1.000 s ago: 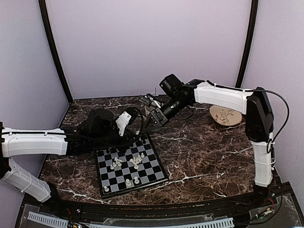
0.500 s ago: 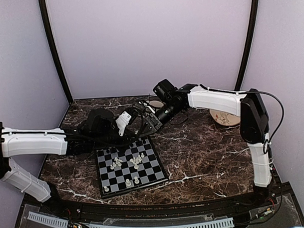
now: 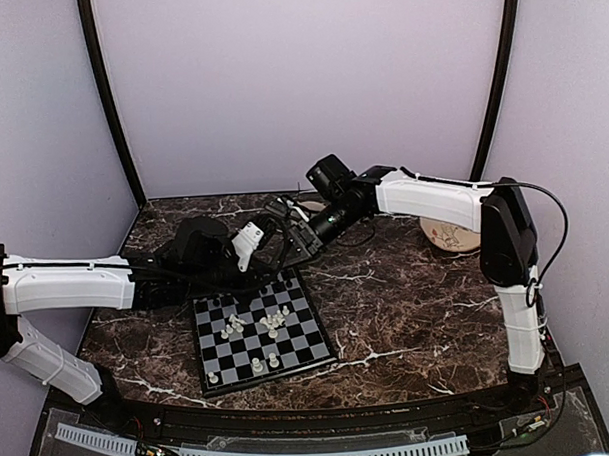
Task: Set up the chess pieces on the board
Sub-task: Pass from the left arm to the right
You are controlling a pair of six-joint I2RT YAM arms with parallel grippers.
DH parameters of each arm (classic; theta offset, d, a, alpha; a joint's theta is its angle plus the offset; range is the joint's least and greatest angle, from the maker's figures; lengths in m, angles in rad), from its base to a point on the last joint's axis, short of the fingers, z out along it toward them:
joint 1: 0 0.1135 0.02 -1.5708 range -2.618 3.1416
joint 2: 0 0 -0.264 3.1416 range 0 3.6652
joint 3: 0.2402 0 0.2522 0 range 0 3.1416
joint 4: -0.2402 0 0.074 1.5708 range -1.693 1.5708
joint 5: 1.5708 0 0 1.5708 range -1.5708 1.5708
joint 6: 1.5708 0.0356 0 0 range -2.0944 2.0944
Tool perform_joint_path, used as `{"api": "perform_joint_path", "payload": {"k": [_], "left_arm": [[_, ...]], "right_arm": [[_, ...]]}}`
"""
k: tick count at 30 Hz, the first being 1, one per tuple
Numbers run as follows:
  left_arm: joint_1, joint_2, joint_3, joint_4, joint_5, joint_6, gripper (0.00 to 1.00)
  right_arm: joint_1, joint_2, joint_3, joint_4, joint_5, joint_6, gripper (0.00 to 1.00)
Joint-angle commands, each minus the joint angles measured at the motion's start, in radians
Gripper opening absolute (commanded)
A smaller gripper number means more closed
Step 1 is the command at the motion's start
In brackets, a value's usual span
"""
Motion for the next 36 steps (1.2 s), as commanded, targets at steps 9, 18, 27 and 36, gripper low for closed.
{"api": "perform_joint_path", "payload": {"k": [9,18,27,36], "left_arm": [[-0.006,-0.014,0.025,0.009,0.006,0.016,0.13],[-0.005,-0.006,0.033,-0.002,-0.008,0.015,0.25],[0.003,-0.133,-0.028,0.046,-0.08,0.03,0.5],[0.164,-0.194,0.098,-0.058,-0.072,-0.027,0.7]], "right_arm": [[-0.013,0.019,0.03,0.048,-0.01,0.024,0.22],[-0.013,0.022,0.027,0.045,0.004,0.009,0.02],[-0.039,-0.028,0.055,-0.019,0.095,-0.101,0.0],[-0.055,-0.206,-0.1,-0.04,0.313,-0.318,0.0]]}}
